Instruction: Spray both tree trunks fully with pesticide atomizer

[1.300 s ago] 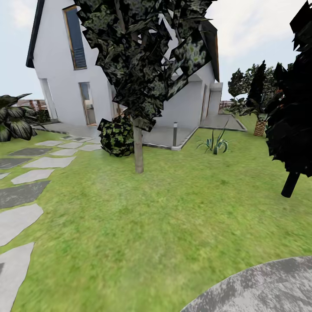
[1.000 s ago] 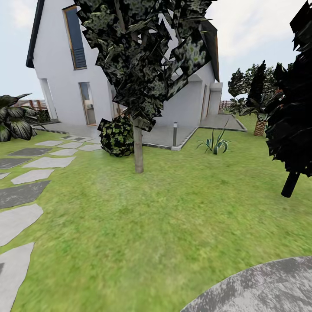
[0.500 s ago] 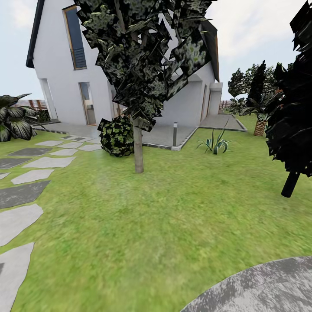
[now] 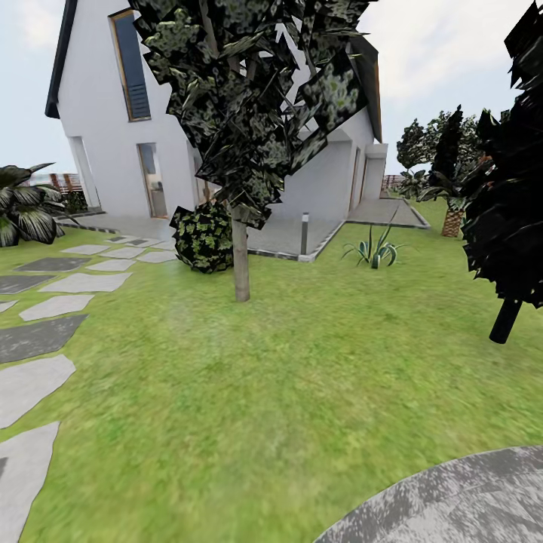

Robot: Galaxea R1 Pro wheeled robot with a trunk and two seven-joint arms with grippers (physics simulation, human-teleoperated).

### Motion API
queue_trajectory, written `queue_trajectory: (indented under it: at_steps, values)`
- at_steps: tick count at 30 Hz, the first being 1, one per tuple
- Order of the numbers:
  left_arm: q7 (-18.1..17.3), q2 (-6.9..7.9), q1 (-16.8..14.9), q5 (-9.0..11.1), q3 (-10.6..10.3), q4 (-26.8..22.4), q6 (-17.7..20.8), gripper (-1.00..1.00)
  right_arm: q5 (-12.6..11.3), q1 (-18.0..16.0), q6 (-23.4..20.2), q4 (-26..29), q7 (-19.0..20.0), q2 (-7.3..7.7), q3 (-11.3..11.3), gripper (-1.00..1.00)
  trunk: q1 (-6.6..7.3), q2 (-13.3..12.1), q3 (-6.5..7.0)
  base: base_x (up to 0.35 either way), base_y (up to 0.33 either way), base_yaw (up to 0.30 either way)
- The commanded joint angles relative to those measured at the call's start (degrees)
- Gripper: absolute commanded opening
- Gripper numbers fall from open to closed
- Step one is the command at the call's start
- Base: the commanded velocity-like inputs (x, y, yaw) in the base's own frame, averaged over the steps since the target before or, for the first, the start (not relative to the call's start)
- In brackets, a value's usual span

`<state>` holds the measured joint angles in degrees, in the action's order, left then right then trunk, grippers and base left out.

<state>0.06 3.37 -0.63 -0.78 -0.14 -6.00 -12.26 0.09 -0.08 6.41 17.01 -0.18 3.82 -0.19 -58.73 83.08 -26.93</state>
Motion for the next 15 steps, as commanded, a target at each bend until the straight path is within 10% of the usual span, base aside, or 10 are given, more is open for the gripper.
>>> queue_trajectory:
  at_steps: [1,6,15]
  values:
    - [0.01,0.17,-0.24,-0.04,-0.05,-0.42,-0.02,1.0,0.0,0.0,0.03,1.16,0.0,0.44,0.01,1.0,0.0,0.0,0.0,0.0,0.0,0.0]
    - [0.11,3.48,-2.55,0.0,0.19,-7.83,-0.09,1.0,0.0,-0.01,3.82,12.74,0.01,1.8,-0.07,1.0,0.0,0.0,0.0,0.0,0.0,0.0]
    - [3.76,3.32,-3.27,0.01,0.06,-22.13,-0.17,1.0,0.0,-0.47,11.21,20.14,0.0,1.89,-0.08,1.0,0.0,0.0,0.0,0.0,0.0,0.0]
